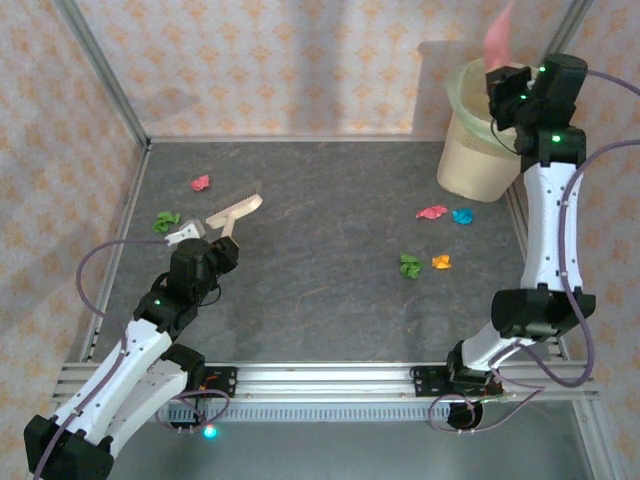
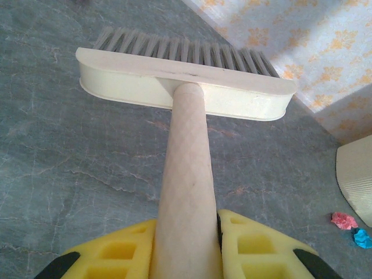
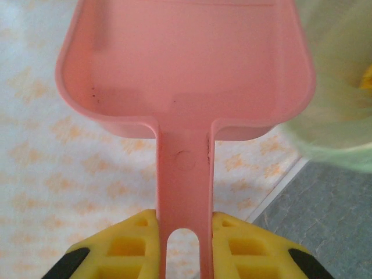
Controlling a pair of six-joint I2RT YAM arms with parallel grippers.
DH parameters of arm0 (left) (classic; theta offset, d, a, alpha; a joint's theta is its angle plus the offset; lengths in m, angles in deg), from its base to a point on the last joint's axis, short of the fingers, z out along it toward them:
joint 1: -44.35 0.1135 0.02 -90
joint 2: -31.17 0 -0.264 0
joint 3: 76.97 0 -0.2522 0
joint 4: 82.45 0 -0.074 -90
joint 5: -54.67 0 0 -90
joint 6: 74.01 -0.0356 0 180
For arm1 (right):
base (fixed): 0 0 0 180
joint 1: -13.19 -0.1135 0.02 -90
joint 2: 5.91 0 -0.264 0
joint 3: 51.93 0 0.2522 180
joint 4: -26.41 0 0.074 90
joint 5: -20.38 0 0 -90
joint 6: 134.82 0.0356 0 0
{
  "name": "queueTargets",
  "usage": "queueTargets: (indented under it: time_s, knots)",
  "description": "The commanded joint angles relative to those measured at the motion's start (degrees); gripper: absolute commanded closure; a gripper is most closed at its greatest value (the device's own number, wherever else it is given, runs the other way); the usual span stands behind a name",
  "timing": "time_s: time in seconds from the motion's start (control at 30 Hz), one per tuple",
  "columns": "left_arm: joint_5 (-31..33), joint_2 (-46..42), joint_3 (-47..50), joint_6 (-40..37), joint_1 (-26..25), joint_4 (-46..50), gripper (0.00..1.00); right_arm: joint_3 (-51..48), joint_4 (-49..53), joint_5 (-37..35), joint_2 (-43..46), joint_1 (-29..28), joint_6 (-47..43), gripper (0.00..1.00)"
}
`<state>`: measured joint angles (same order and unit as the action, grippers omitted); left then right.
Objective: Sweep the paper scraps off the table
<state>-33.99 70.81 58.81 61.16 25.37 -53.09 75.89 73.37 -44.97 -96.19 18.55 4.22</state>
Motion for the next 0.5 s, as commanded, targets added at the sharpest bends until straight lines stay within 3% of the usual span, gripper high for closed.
queueTargets:
  time_s: [0.0, 0.17, 0.3, 0.47]
  knots:
    - [1.35, -1.20, -0.13, -0.09, 0.28, -2.50, 1.00, 1.62, 1.70, -5.35, 4.35, -7.18, -11.03, 1.00]
    - [3.79, -2.31, -0.29, -0.17, 0.20, -0.72, 1.00, -2.28, 2.32, -10.28, 5.13, -23.64, -25.62, 1.00]
    - [7.94, -4.54, -0.35, 0.80, 0.26, 2.55, 1.00, -9.58, 2.86, -19.25, 4.59, -36.54, -38.53, 1.00]
    - [14.86, -9.70, 0.62, 2.77, 0.20, 6.79, 1.00, -27.32, -5.62, -24.47, 6.18, -44.24, -46.47, 1.00]
